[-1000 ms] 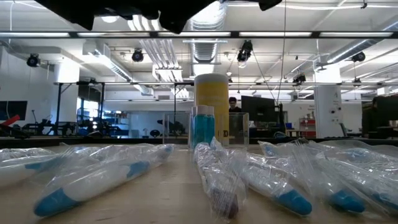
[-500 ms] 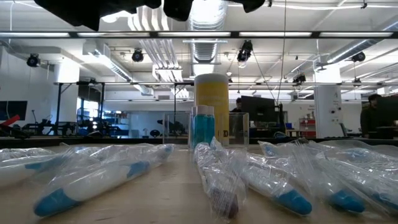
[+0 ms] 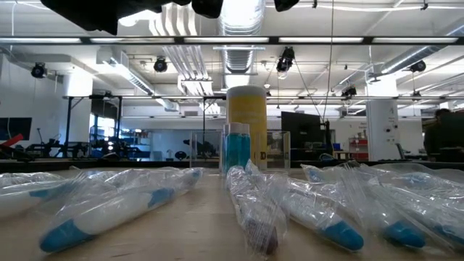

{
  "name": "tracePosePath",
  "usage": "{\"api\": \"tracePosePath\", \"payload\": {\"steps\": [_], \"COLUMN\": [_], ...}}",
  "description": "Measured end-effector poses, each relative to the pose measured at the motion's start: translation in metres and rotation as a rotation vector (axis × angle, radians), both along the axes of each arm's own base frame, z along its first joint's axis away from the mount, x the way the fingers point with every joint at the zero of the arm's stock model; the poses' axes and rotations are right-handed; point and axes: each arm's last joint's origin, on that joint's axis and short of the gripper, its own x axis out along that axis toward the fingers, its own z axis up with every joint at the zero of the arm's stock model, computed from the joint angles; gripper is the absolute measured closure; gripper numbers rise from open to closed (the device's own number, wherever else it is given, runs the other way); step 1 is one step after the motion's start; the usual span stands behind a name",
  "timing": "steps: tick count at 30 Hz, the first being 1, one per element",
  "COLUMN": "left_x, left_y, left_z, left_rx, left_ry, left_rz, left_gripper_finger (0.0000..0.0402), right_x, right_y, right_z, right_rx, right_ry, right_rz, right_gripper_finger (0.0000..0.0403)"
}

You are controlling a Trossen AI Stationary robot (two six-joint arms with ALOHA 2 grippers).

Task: Pick & Place toothbrushing station
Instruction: Put the blue mouthwash into the middle of the transparent organizer

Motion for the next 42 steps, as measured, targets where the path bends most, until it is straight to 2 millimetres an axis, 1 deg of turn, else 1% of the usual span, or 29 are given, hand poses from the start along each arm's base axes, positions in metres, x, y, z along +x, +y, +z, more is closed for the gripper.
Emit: {"api": "tracePosePath", "payload": {"steps": [2, 7, 9, 12, 17, 21, 26, 28, 31, 34, 37, 39, 42], "left_x": [0.0, 0.0, -0.001, -0.002, -0.008, -0.013, -0.019, -0.019, -0.019, -0.02, -0.021, -0.021, -0.022], "left_y": [0.0, 0.0, 0.0, 0.001, 0.004, 0.007, 0.01, 0.011, 0.013, 0.014, 0.015, 0.016, 0.016], "left_z": [0.0, 0.001, 0.002, 0.005, 0.01, 0.016, 0.018, 0.015, 0.01, 0.005, 0.0, -0.003, -0.007], "left_rx": [0.003, 0.002, -0.002, -0.008, -0.009, -0.026, -0.038, -0.042, -0.042, -0.033, -0.02, -0.01, 0.002], "left_ry": [-0.003, -0.003, -0.001, -0.003, 0.027, 0.06, 0.124, 0.158, 0.211, 0.266, 0.311, 0.34, 0.379], "left_rz": [0.006, 0.011, 0.017, 0.031, 0.094, 0.152, 0.201, 0.223, 0.261, 0.308, 0.338, 0.351, 0.36], "left_gripper_finger": [0.0338, 0.0339, 0.034, 0.0343, 0.0342, 0.0343, 0.0344, 0.0344, 0.0344, 0.0344, 0.0344, 0.0344, 0.0344], "right_x": [0.0, 0.0, 0.0, 0.0, -0.004, -0.008, -0.016, -0.019, -0.023, -0.029, -0.032, -0.031, -0.022], "right_y": [0.0, 0.0, 0.0, -0.002, -0.004, -0.004, 0.001, 0.003, 0.005, 0.002, -0.002, -0.003, -0.002], "right_z": [0.001, 0.001, 0.0, 0.001, 0.004, 0.006, 0.016, 0.024, 0.038, 0.058, 0.078, 0.085, 0.092], "right_rx": [0.015, 0.021, 0.048, 0.1, 0.147, 0.154, 0.115, 0.112, 0.132, 0.181, 0.188, 0.143, 0.017], "right_ry": [-0.008, -0.008, -0.005, -0.006, 0.019, 0.017, -0.039, -0.066, -0.054, 0.051, 0.234, 0.346, 0.463], "right_rz": [-0.009, -0.012, -0.023, -0.077, -0.112, -0.168, -0.265, -0.291, -0.295, -0.32, -0.331, -0.337, -0.301], "right_gripper_finger": [0.0322, 0.03, 0.0288, 0.0263, 0.0213, 0.0183, 0.0163, 0.0159, 0.0157, 0.016, 0.0165, 0.0166, 0.0167]}}
